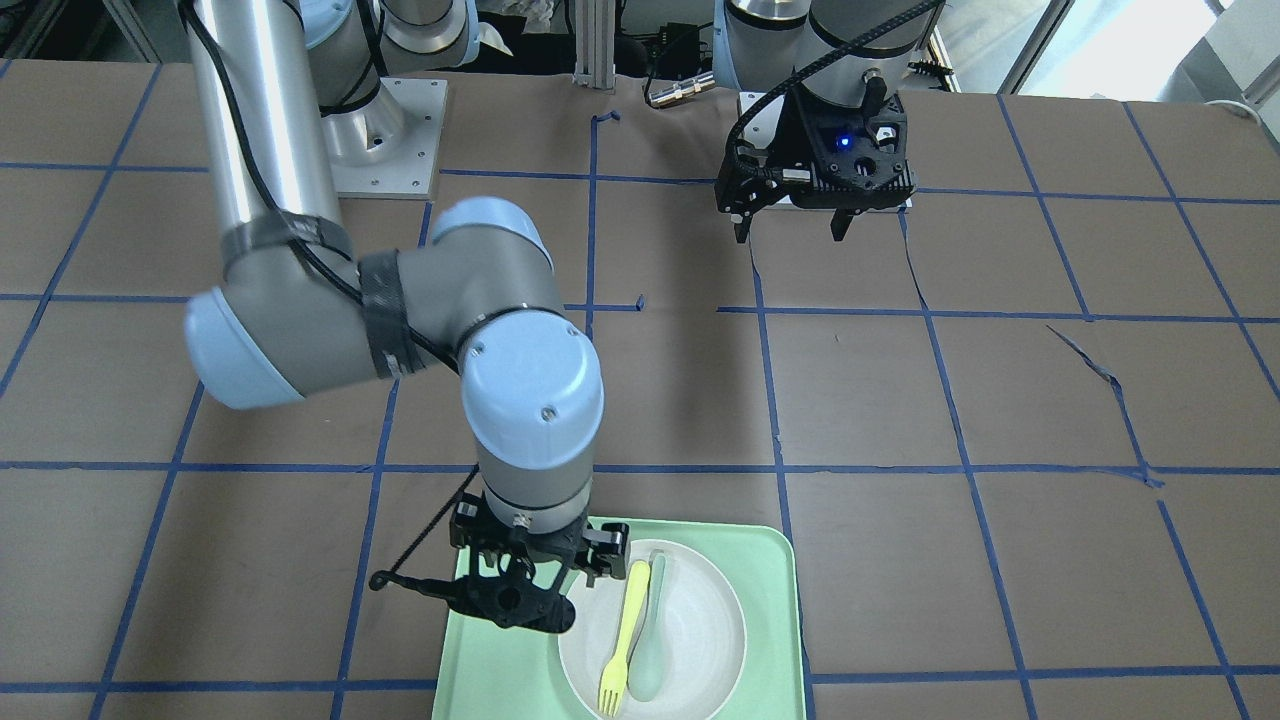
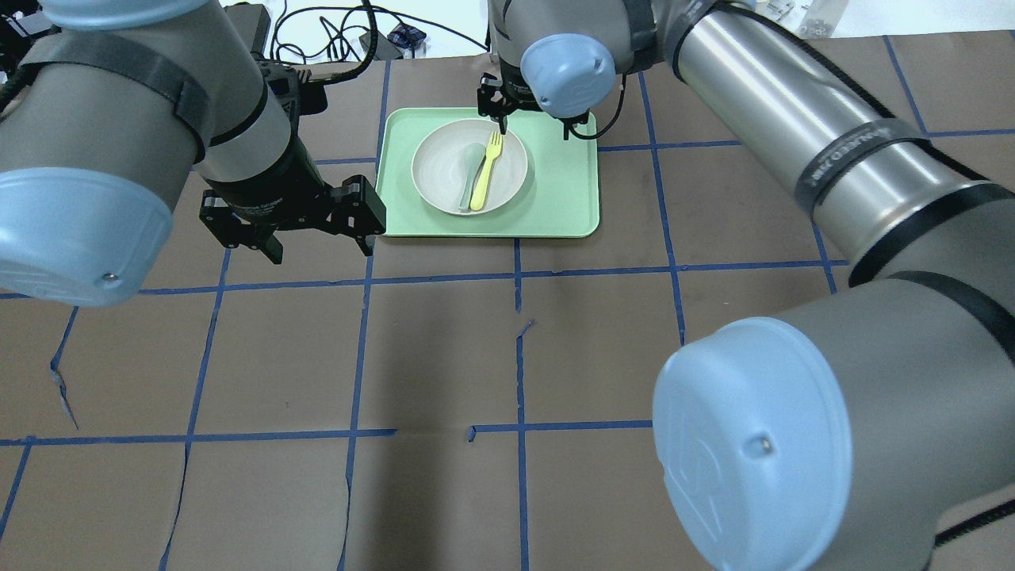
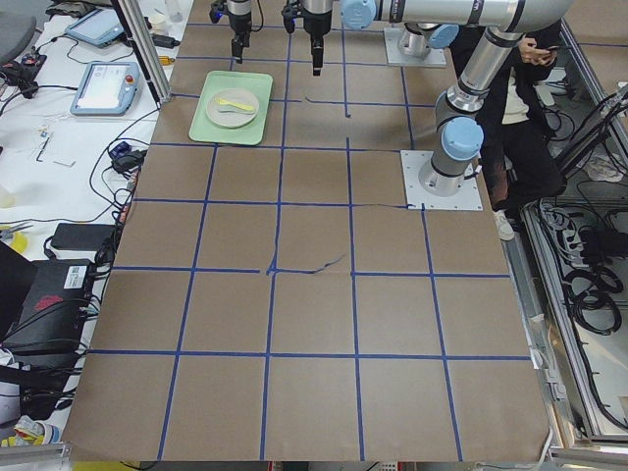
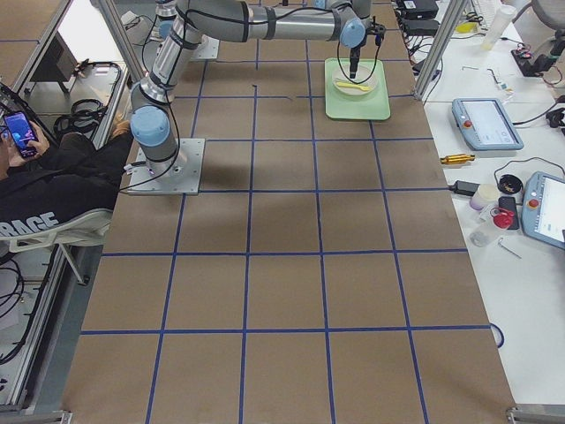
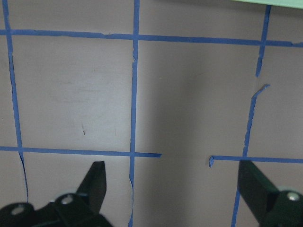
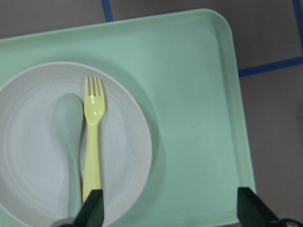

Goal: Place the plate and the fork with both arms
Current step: 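Lower the right gripper into the plate and grasp the yellow fork handle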

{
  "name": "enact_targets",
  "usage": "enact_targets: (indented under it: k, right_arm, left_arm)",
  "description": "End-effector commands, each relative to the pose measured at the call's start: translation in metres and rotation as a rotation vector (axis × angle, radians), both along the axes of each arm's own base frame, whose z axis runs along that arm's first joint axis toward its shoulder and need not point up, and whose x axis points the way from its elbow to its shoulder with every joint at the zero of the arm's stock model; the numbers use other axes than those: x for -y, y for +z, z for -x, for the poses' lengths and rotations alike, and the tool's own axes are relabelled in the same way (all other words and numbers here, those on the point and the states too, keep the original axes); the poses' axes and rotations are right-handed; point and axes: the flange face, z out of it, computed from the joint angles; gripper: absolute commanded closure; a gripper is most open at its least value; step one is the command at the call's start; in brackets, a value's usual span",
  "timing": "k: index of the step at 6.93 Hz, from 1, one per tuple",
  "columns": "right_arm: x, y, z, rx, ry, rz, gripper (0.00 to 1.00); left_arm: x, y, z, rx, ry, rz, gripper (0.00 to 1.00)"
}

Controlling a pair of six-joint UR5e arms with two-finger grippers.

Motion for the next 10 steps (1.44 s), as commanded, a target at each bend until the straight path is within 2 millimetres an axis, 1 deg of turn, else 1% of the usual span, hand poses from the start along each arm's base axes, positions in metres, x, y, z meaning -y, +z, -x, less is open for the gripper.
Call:
enact_targets:
  k: [1,2,3,4,5,6,7,8,10]
  right_arm:
    - [0.008,-0.057,-0.029,0.016,0.000,0.021,0.07]
    - [0.000,-0.075,-0.040,0.008,0.008,-0.006,0.07]
    - [-0.007,-0.088,-0.048,0.001,0.022,-0.023,0.14]
    - [-0.007,-0.091,-0.049,0.003,0.022,-0.019,0.25]
    - [-0.004,-0.091,-0.051,0.013,0.022,0.003,0.37]
    - [-0.003,-0.091,-0.051,0.021,0.023,0.020,0.46]
    - [0.001,-0.093,-0.055,0.052,0.027,0.047,0.47]
    - [0.003,-0.100,-0.056,0.060,0.028,0.048,0.47]
    - [0.002,-0.104,-0.056,0.059,0.030,0.045,0.49]
  left_arm:
    - [-0.001,0.000,0.000,0.000,0.001,0.003,0.00]
    - [-0.001,0.000,0.000,-0.002,0.001,0.003,0.00]
    - [0.000,0.000,0.000,-0.002,0.003,0.003,0.00]
    - [0.000,-0.001,0.000,-0.003,0.003,0.001,0.00]
    - [0.000,-0.002,0.000,-0.003,0.003,-0.001,0.00]
    - [0.000,-0.002,0.000,-0.003,0.003,-0.001,0.00]
    - [0.000,-0.002,0.000,-0.005,0.003,-0.001,0.00]
    - [0.000,-0.002,0.000,-0.005,0.003,0.001,0.00]
    - [0.000,-0.002,0.000,-0.005,0.003,-0.001,0.00]
